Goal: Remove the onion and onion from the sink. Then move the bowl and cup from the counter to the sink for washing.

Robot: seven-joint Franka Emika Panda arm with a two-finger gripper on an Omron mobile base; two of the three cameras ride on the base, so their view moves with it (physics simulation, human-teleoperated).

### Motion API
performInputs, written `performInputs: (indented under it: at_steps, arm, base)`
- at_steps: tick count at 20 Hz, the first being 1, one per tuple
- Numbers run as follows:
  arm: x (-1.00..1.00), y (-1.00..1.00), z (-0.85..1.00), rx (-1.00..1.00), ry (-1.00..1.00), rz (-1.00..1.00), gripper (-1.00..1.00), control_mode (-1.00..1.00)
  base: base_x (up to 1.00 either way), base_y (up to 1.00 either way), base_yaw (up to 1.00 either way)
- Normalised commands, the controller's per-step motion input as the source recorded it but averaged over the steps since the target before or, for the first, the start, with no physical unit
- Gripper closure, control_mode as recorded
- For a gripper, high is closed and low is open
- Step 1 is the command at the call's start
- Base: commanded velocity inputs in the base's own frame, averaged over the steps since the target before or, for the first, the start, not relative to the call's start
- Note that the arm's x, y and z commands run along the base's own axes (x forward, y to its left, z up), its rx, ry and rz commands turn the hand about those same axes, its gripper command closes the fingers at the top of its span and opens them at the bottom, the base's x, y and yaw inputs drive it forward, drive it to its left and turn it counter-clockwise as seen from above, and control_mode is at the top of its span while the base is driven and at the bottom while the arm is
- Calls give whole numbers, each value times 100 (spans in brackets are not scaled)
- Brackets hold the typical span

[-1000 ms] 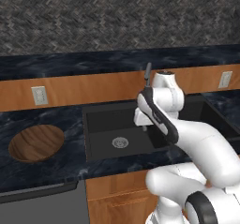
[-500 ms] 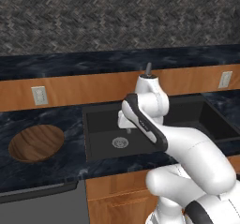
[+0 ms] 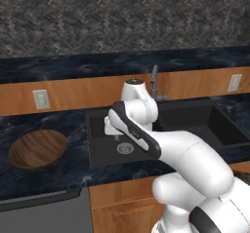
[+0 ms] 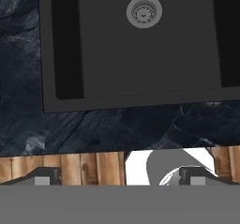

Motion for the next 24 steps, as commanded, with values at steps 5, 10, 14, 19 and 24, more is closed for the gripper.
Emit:
performInputs:
  at_steps: [5,10,14,19,24]
  arm:
    - [14,59,0,0,0,-1,-100,-100]
    - [16,61,0,0,0,-1,-100,-100]
    - [16,56,0,0,0,0,-100,-100]
    - [21,49,0,0,0,0,-100,-100]
    - [23,40,-1,0,0,0,-100,-100]
  base:
    - [0,0,0]
    - [0,0,0]
    - [0,0,0]
    - [0,0,0]
    - [0,0,0]
